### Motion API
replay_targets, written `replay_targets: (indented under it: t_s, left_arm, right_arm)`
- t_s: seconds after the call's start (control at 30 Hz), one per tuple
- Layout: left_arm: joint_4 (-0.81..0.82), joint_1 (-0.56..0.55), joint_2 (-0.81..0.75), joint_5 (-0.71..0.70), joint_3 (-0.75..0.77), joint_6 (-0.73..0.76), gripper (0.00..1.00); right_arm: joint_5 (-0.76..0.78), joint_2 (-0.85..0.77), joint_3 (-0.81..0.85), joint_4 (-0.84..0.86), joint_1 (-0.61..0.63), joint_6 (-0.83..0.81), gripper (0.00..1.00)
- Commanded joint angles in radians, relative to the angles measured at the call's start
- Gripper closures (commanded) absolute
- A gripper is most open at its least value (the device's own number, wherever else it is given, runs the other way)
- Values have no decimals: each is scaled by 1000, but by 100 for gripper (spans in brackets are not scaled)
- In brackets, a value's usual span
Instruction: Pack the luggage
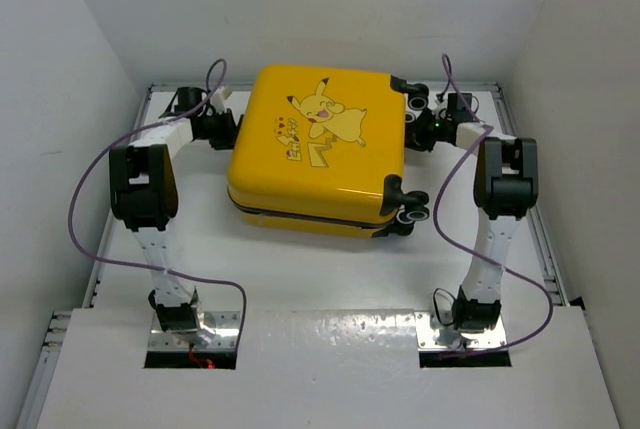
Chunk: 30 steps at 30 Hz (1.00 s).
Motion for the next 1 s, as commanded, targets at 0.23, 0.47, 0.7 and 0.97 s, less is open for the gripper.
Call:
replay_targets:
  t_s: [0.23,0.47,0.7,0.97]
  left_arm:
    - [-220,24,32,-69,-32,-14,100]
    - [-211,3,66,-81,-32,-75,95]
    - [-182,15,14,-178,-149,-147,89]
    - [-109,75,5,-128,-190,-210,100]
  right_arm:
    - [10,364,769,48,106,107,74]
    - [33,326,731,80,140,80,73]
    - [33,204,547,13,79,-27,60]
    - [61,-164,249,-124,-208,-368,72]
